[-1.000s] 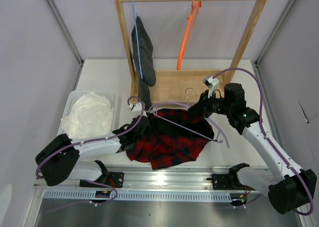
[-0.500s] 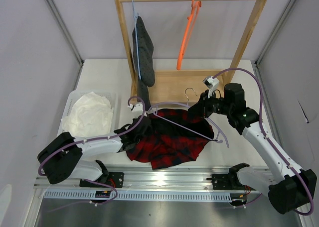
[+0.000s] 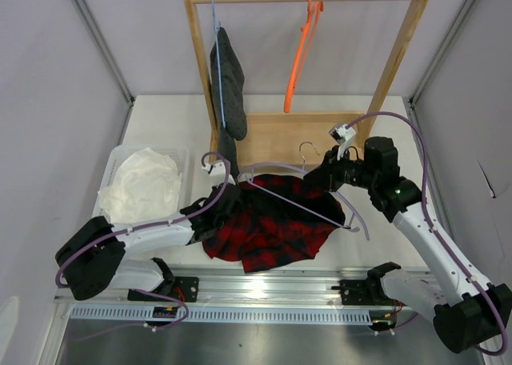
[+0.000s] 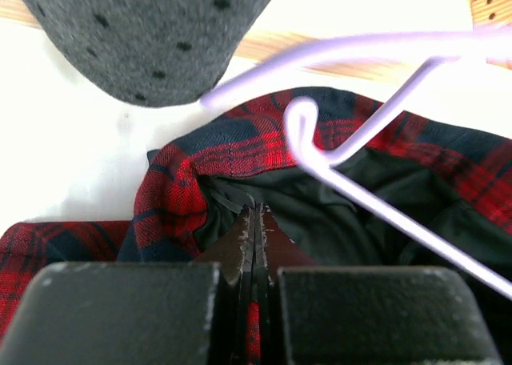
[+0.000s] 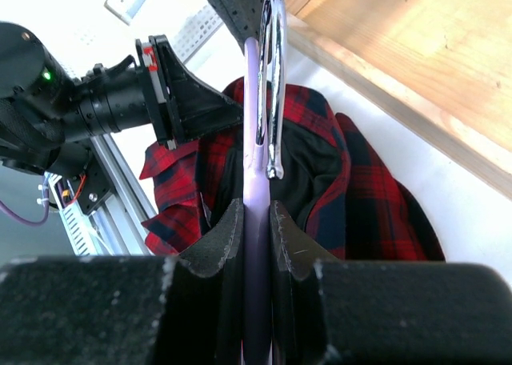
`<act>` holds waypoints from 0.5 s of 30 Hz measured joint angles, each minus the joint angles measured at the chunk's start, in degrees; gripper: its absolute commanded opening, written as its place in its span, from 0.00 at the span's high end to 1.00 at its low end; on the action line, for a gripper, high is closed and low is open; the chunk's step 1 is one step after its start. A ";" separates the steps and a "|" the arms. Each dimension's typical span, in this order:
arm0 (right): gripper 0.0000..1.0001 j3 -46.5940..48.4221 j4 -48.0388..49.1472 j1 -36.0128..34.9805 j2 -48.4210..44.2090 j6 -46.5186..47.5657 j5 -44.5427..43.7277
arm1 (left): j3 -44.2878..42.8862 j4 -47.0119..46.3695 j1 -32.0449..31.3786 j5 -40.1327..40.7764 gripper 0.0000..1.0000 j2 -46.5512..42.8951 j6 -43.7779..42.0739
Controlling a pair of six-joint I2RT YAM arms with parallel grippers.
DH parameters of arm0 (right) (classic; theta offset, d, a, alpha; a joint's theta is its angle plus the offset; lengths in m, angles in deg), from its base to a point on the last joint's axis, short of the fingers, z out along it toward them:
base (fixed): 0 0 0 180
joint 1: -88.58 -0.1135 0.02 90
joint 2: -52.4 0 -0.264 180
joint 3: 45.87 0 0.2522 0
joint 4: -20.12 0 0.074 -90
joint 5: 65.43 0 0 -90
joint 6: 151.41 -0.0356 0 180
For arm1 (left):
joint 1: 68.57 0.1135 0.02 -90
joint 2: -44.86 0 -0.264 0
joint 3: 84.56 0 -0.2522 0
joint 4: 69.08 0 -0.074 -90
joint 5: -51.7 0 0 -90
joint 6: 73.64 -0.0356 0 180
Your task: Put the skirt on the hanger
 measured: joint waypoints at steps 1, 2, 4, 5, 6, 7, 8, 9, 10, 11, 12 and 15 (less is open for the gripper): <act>1.00 -0.22 -0.02 -0.24 -0.11 0.00 -0.15 | 0.00 -0.02 0.09 0.11 1.00 -0.24 -0.04; 1.00 -0.52 -0.09 -0.63 -0.24 0.00 -0.37 | 0.00 -0.02 0.15 0.24 1.00 -0.48 -0.15; 1.00 -1.05 -0.28 -1.51 -0.33 -0.17 -0.85 | 0.00 -0.02 0.31 0.46 1.00 -0.98 -0.42; 1.00 -1.31 -0.31 -1.90 -0.37 -0.37 -1.05 | 0.00 -0.02 0.37 0.61 1.00 -1.29 -0.44; 1.00 -1.60 -0.31 -2.21 -0.46 -0.52 -1.36 | 0.00 0.02 0.46 0.90 1.00 -1.64 -0.50; 1.00 -1.73 -0.28 -2.58 -0.55 -0.83 -1.79 | 0.00 0.04 0.55 1.18 1.00 -1.95 -0.66; 1.00 -1.81 -0.20 -2.80 -0.68 -1.03 -2.21 | 0.00 0.02 0.63 1.33 1.00 -2.25 -0.81; 1.00 -1.90 -0.22 -2.89 -0.81 -1.09 -2.40 | 0.00 0.00 0.70 1.42 1.00 -2.49 -0.85; 1.00 -2.03 -0.24 -3.04 -1.01 -1.31 -2.78 | 0.00 0.00 0.81 1.55 1.00 -2.84 -0.85; 1.00 -2.16 -0.26 -3.15 -1.16 -1.46 -3.02 | 0.00 0.00 0.92 1.68 1.00 -3.10 -0.85; 1.00 -2.21 -0.28 -3.28 -1.27 -1.62 -3.28 | 0.00 0.00 1.05 1.90 1.00 -3.32 -0.85; 1.00 -2.23 -0.39 -3.48 -1.29 -2.10 -3.91 | 0.00 0.02 1.55 2.49 1.00 -3.61 -0.83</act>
